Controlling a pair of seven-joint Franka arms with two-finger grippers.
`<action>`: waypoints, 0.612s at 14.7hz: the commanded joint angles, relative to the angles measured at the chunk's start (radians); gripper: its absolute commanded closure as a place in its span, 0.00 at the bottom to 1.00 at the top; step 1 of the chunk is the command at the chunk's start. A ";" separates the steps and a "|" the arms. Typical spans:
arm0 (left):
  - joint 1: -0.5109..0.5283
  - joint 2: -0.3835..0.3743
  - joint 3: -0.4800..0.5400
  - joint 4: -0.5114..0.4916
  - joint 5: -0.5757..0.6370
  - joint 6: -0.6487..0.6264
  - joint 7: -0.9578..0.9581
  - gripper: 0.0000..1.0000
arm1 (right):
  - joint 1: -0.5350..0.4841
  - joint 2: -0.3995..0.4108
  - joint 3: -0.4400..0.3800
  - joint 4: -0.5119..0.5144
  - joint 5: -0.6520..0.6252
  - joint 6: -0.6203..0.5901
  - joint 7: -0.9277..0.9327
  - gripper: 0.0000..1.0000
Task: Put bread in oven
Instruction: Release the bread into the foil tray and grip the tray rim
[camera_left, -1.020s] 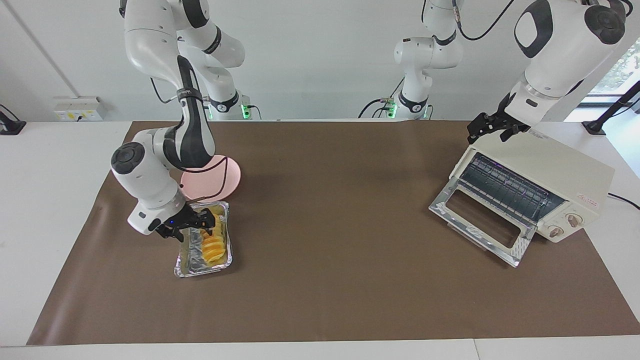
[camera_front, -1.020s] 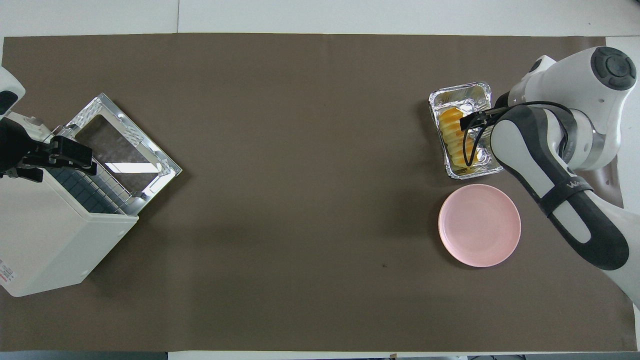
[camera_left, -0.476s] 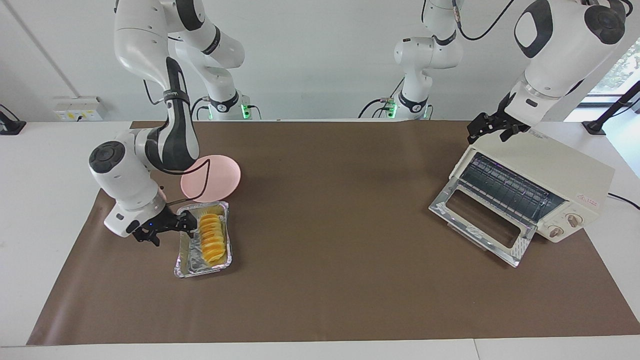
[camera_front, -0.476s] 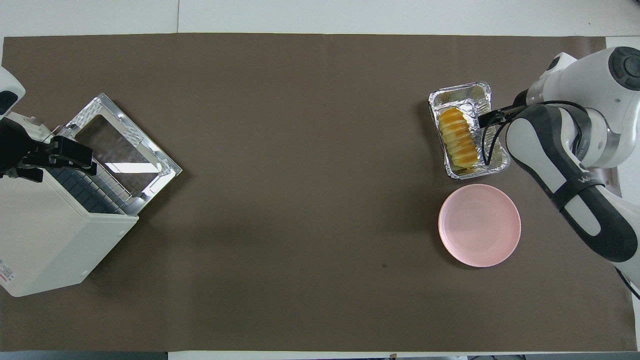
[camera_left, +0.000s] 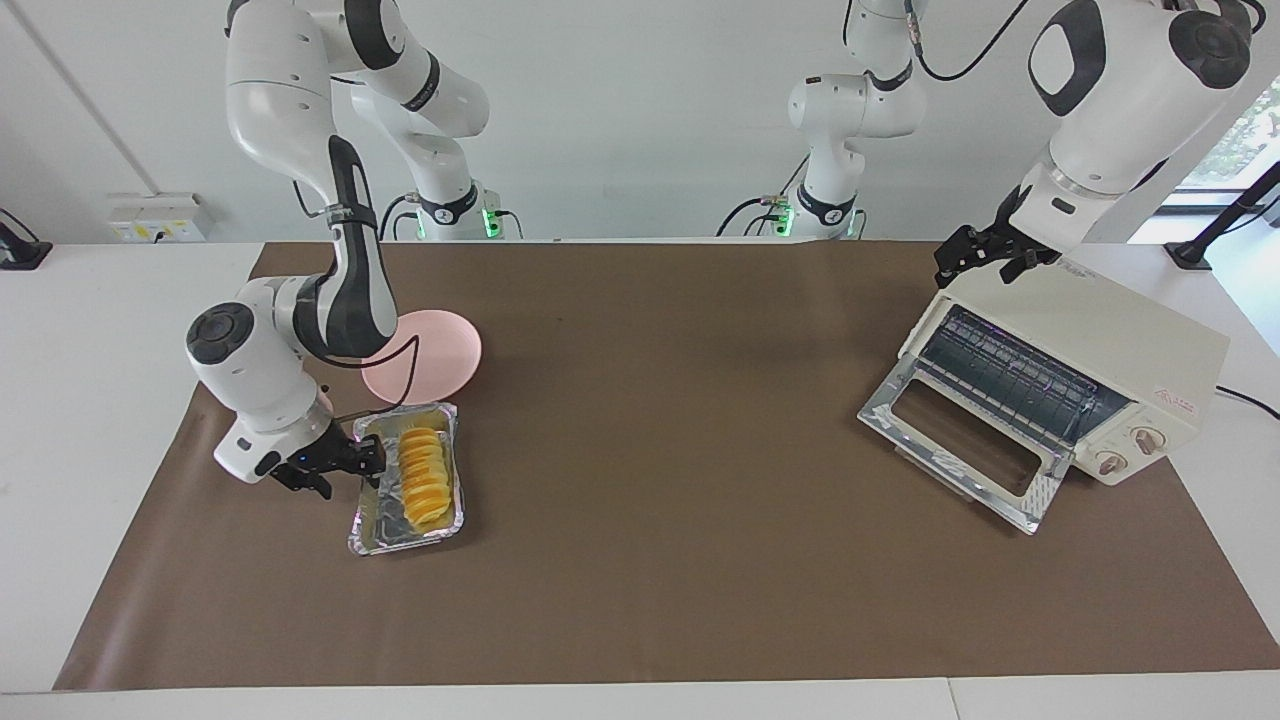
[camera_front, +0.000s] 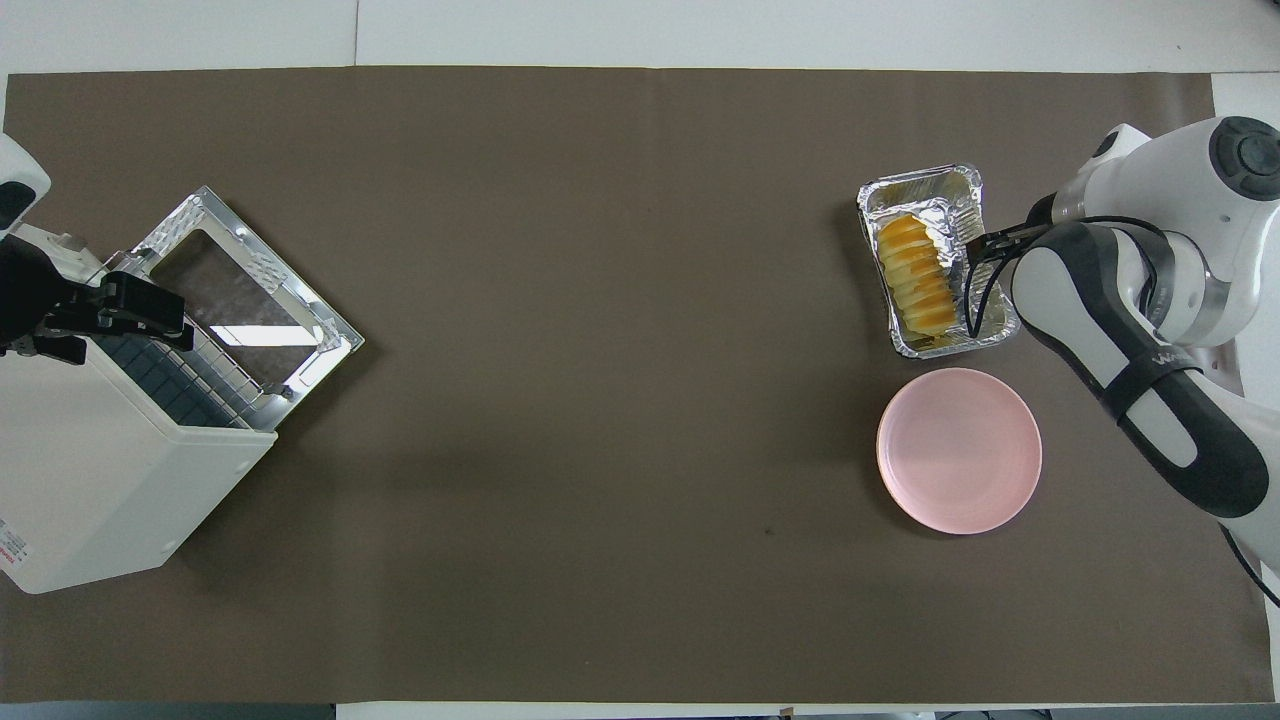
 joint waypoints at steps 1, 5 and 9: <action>-0.001 -0.028 0.001 -0.029 -0.011 0.015 -0.010 0.00 | -0.014 -0.006 0.014 -0.026 0.012 0.018 -0.016 0.83; -0.001 -0.029 0.002 -0.029 -0.011 0.015 -0.010 0.00 | -0.011 -0.012 0.014 -0.043 0.013 0.024 -0.016 1.00; -0.001 -0.029 0.005 -0.029 -0.011 0.015 -0.010 0.00 | 0.013 -0.010 0.016 -0.002 0.012 0.011 -0.013 1.00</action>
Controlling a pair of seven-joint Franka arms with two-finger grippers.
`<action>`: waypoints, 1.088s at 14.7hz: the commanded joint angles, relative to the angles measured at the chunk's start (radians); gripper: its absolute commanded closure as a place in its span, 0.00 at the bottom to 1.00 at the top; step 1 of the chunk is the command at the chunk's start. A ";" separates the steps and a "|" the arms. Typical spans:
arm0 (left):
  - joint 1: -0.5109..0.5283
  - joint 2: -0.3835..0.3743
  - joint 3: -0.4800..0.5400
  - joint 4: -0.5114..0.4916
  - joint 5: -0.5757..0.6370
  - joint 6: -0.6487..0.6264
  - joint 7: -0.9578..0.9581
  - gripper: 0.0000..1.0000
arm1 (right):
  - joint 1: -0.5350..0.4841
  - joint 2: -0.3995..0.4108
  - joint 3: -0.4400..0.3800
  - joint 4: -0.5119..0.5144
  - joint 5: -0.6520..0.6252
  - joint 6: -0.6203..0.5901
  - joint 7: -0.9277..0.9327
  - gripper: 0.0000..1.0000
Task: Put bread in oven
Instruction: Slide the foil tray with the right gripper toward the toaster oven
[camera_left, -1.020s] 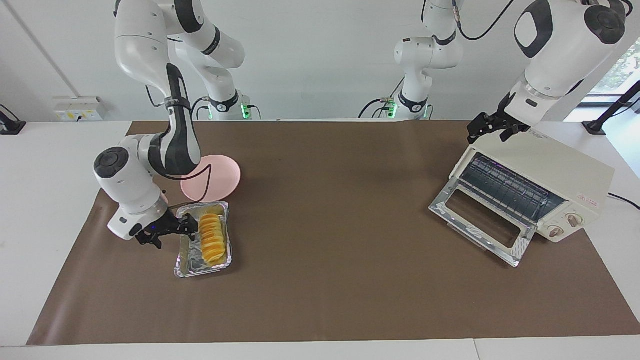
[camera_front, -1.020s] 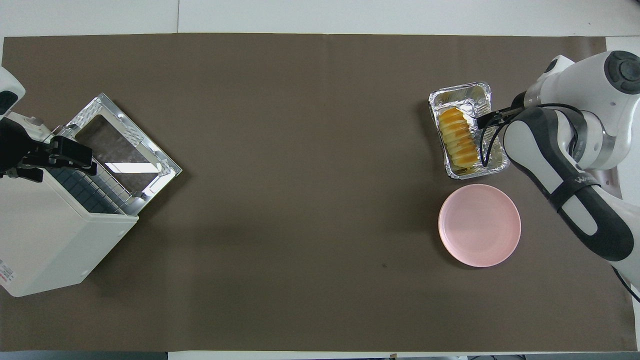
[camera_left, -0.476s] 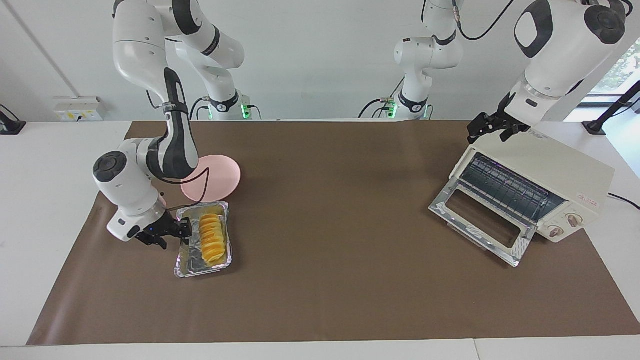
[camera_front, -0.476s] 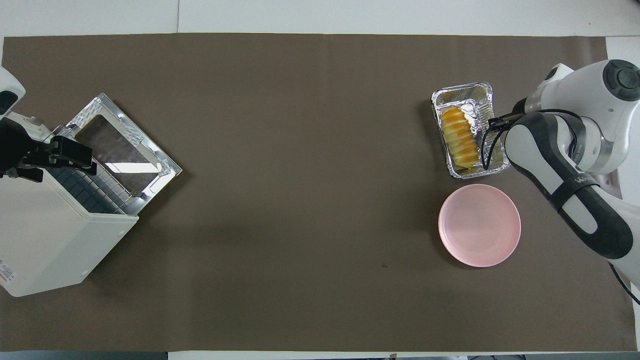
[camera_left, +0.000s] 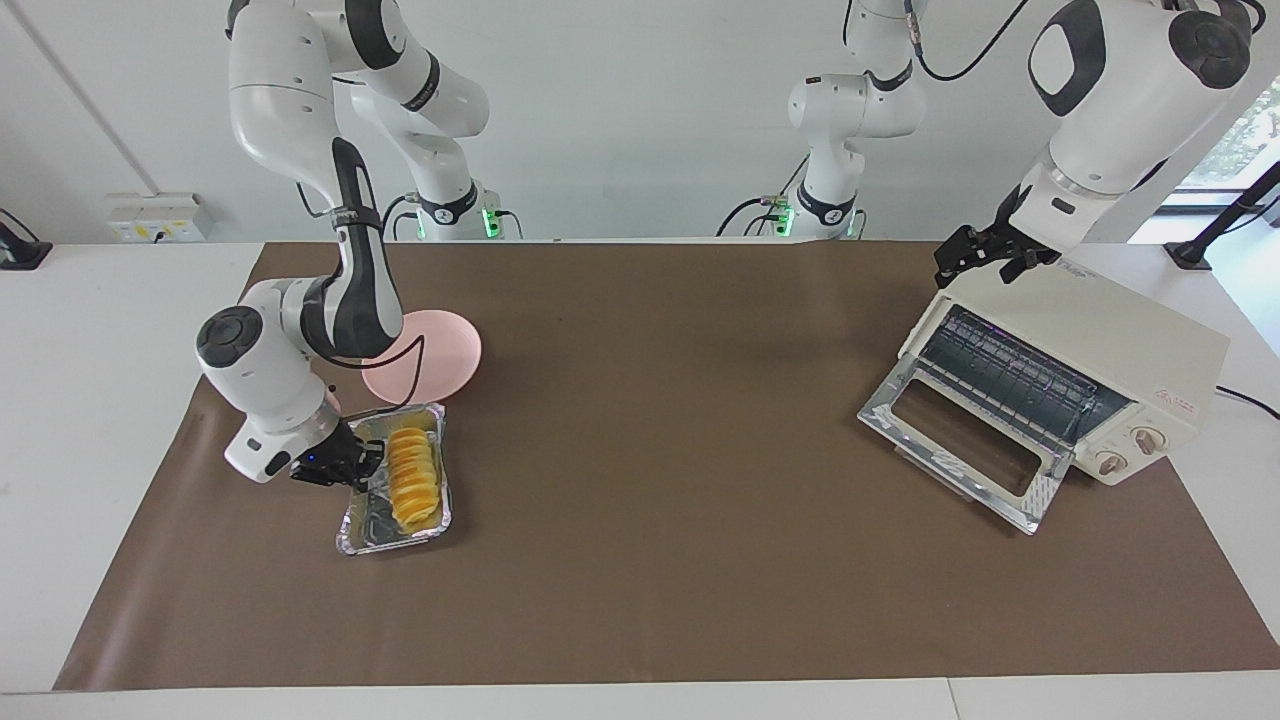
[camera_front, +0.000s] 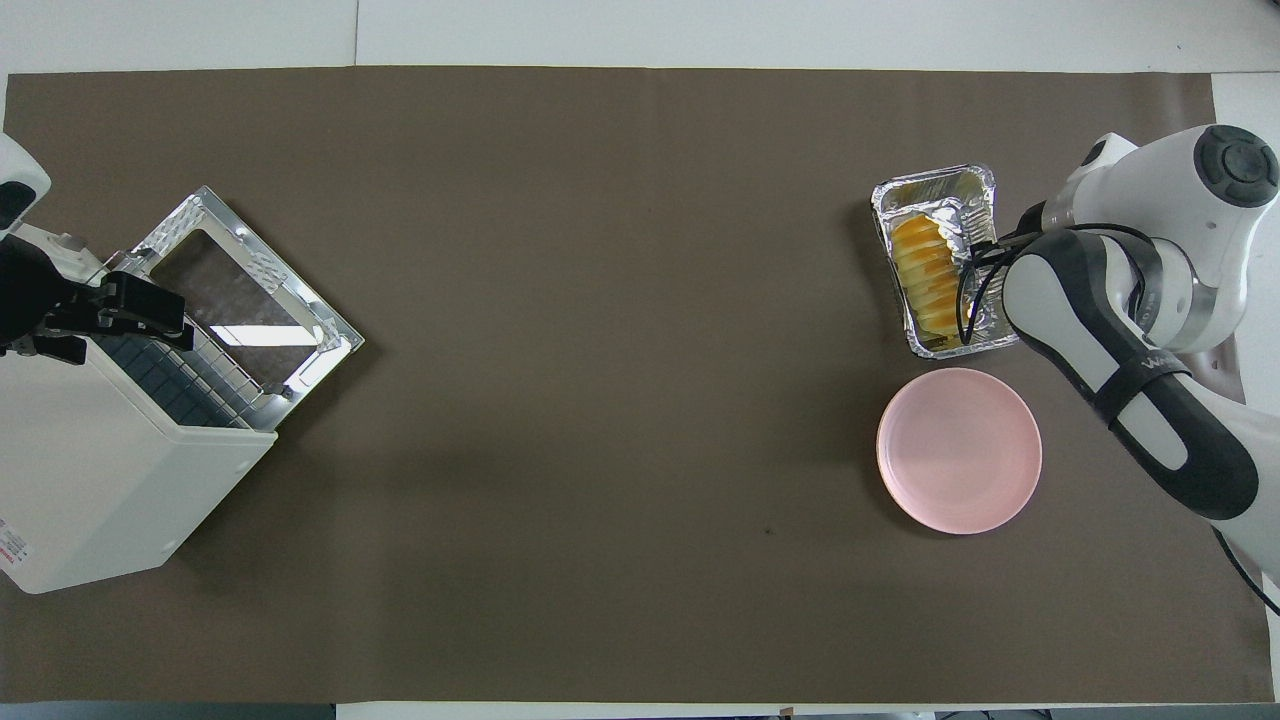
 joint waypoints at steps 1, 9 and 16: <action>-0.001 -0.029 0.001 -0.029 -0.011 0.015 -0.010 0.00 | 0.016 -0.012 0.008 0.035 0.010 -0.006 -0.009 1.00; -0.001 -0.029 0.001 -0.029 -0.011 0.015 -0.010 0.00 | 0.189 0.008 0.013 0.256 0.057 -0.164 0.203 1.00; -0.001 -0.029 0.001 -0.029 -0.011 0.015 -0.010 0.00 | 0.472 0.091 0.008 0.331 0.068 -0.161 0.504 1.00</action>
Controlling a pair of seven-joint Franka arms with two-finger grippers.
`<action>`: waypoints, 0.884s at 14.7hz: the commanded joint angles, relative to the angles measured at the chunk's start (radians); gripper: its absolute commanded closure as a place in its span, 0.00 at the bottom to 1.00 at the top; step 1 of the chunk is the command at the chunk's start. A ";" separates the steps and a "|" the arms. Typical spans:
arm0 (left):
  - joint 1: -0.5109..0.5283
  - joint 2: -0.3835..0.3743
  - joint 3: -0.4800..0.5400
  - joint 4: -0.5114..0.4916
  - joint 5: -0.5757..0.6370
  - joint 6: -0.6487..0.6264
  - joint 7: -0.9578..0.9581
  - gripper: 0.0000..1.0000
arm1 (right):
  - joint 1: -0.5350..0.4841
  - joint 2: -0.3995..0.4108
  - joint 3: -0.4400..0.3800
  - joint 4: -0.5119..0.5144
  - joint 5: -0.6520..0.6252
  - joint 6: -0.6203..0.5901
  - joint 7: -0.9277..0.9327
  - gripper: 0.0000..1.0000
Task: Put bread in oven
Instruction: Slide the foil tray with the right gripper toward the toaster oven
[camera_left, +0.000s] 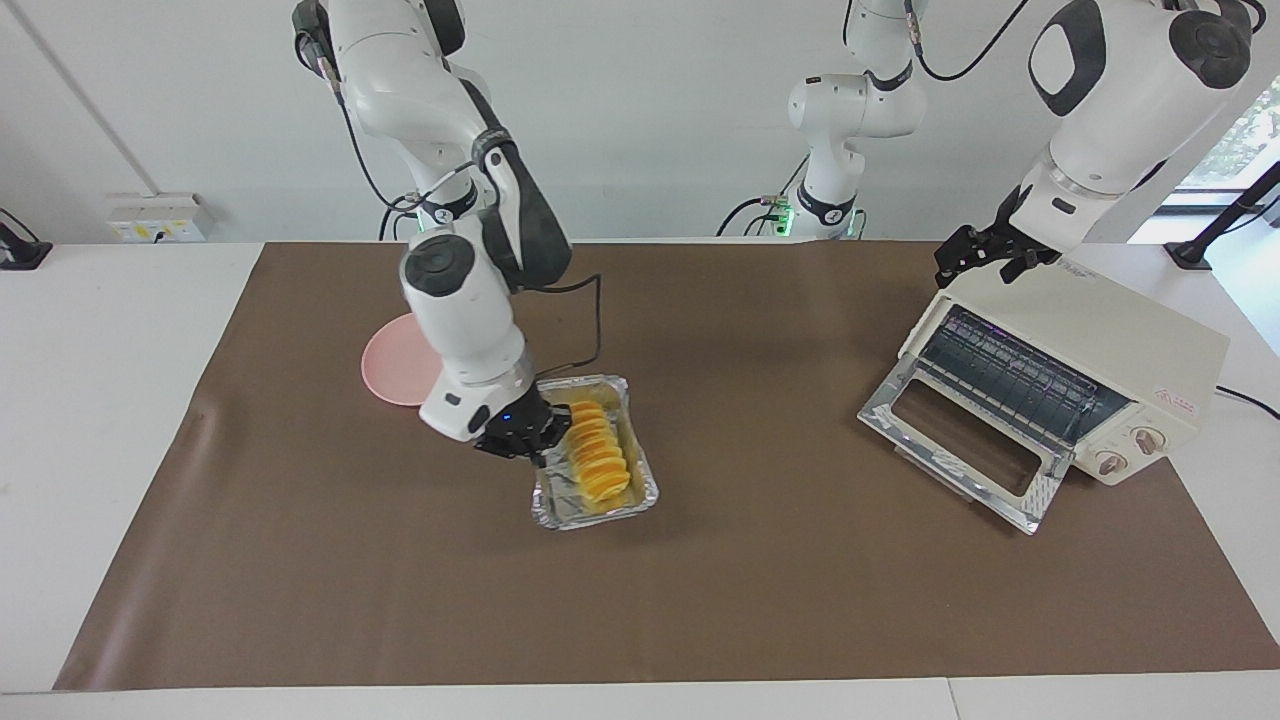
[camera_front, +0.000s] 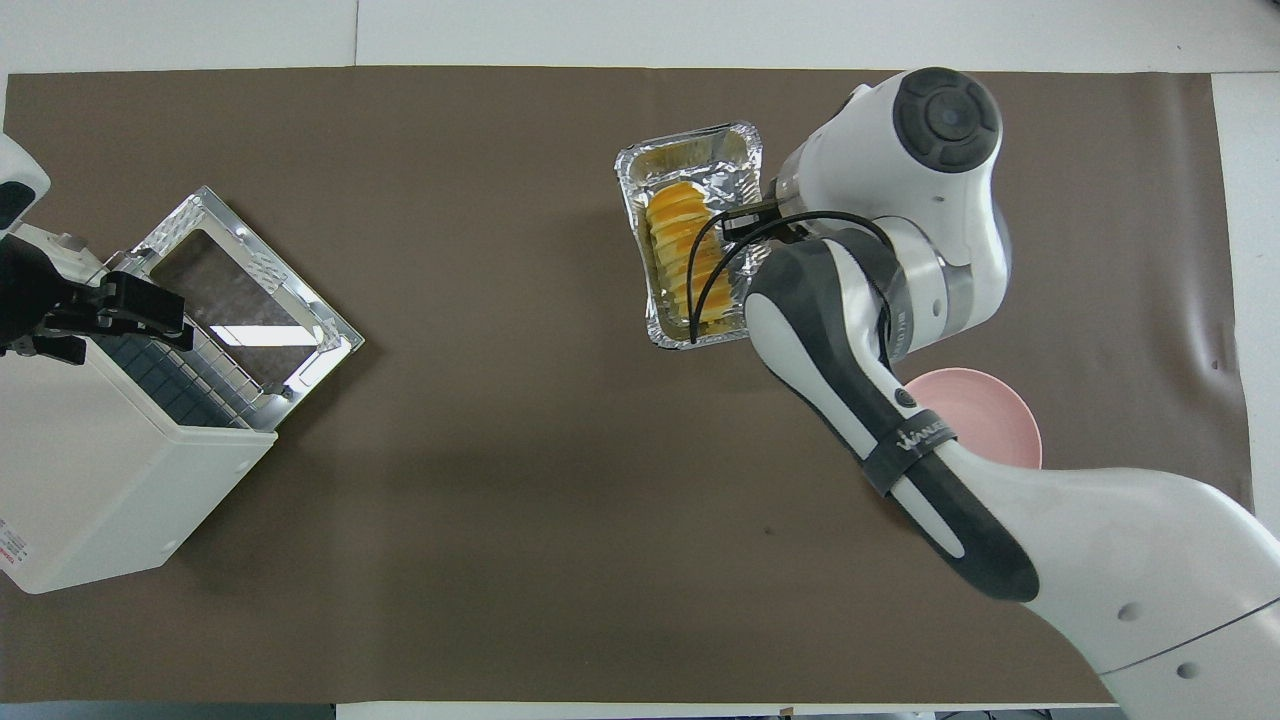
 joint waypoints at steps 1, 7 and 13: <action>-0.001 -0.029 0.004 -0.029 -0.011 0.015 -0.010 0.00 | 0.062 0.107 -0.005 0.099 0.010 -0.009 0.077 1.00; -0.001 -0.029 0.004 -0.029 -0.011 0.015 -0.010 0.00 | 0.134 0.209 -0.005 0.152 0.011 0.060 0.203 1.00; -0.001 -0.029 0.004 -0.029 -0.011 0.015 -0.010 0.00 | 0.160 0.258 -0.014 0.187 -0.041 0.053 0.220 0.57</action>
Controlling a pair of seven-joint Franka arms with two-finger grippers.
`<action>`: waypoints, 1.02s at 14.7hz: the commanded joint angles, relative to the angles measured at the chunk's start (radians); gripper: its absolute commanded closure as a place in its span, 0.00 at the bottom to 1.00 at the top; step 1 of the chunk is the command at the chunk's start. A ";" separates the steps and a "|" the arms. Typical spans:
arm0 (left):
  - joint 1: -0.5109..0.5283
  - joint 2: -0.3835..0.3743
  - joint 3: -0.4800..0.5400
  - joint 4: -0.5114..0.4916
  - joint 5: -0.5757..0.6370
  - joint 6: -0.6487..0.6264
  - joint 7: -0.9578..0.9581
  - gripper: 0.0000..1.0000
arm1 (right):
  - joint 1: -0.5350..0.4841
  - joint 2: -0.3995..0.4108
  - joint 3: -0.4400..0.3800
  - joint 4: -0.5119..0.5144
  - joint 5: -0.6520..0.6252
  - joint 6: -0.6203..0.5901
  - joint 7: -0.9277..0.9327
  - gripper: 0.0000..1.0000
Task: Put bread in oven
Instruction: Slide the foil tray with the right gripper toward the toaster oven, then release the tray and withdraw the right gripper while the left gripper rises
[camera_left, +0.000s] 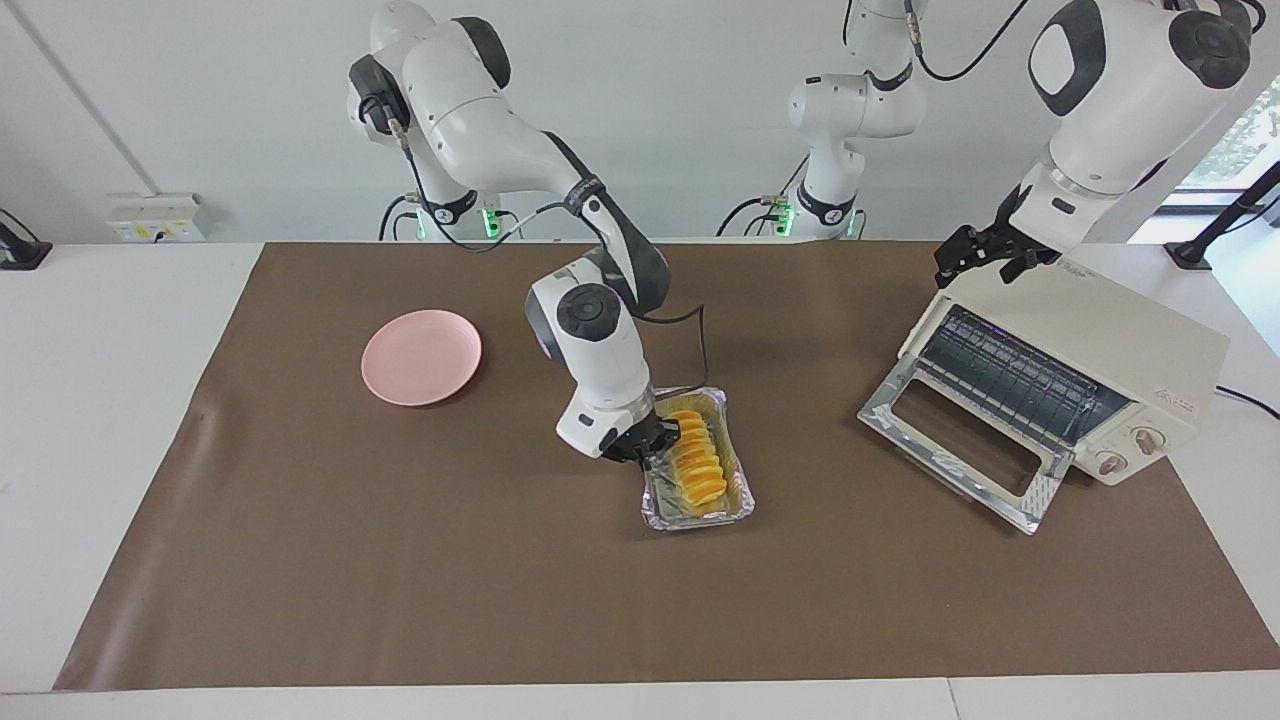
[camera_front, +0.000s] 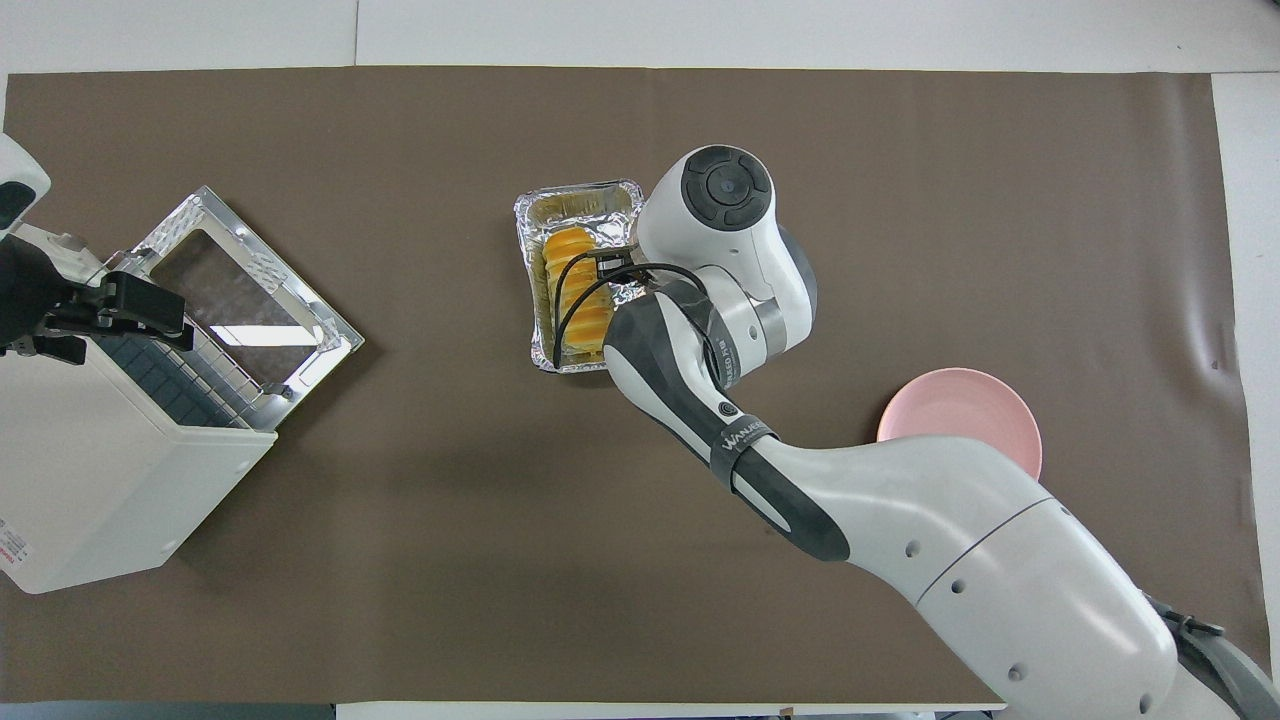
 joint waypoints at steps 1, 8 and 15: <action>-0.001 -0.029 0.001 -0.029 -0.011 0.015 -0.010 0.00 | 0.014 0.015 -0.007 0.041 -0.089 -0.035 0.024 0.04; -0.015 -0.031 0.000 -0.029 -0.006 0.019 -0.006 0.00 | -0.052 -0.068 -0.004 0.136 -0.160 -0.291 -0.037 0.00; -0.134 -0.017 0.000 -0.010 -0.005 0.103 -0.139 0.00 | -0.267 -0.292 0.000 0.126 -0.104 -0.497 -0.264 0.00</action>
